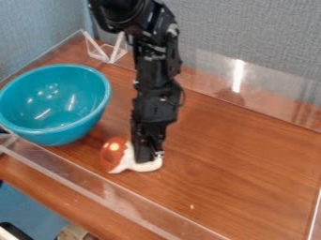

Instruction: Put the mushroom in the blue bowl

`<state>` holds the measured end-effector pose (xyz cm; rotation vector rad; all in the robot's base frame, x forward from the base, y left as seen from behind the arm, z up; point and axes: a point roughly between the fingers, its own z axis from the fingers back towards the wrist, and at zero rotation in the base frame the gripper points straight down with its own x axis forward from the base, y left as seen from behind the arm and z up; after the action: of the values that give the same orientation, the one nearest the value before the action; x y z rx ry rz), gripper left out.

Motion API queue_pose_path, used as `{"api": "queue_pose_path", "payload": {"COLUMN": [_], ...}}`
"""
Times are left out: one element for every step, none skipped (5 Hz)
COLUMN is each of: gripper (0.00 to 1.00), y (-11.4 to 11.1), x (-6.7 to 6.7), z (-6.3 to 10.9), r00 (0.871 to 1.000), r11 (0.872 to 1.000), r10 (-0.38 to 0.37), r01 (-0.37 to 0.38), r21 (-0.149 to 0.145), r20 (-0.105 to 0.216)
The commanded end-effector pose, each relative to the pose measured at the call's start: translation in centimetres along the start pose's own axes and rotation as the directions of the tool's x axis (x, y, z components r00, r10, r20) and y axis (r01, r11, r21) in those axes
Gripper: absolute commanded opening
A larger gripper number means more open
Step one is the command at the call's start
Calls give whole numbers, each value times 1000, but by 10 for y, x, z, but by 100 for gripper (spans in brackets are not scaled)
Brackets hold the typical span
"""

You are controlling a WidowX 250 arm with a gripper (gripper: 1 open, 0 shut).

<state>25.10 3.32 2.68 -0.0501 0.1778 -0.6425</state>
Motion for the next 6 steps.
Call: {"api": "queue_pose_path", "payload": {"gripper": [0, 0, 0, 0, 0, 0], "y": [7, 7, 8, 9, 11, 15], "x": [-8, -13, -18, -22, -25, -27], "z": [15, 22, 33, 42, 50, 58], "r00": [998, 996, 989, 987, 986, 983], "r11": [999, 997, 990, 989, 988, 985], "r10": [43, 76, 136, 142, 150, 161], "r01": [-43, -77, -137, -145, -153, -166], "r21": [24, 25, 22, 29, 37, 44], "r20": [36, 42, 59, 69, 79, 90]}}
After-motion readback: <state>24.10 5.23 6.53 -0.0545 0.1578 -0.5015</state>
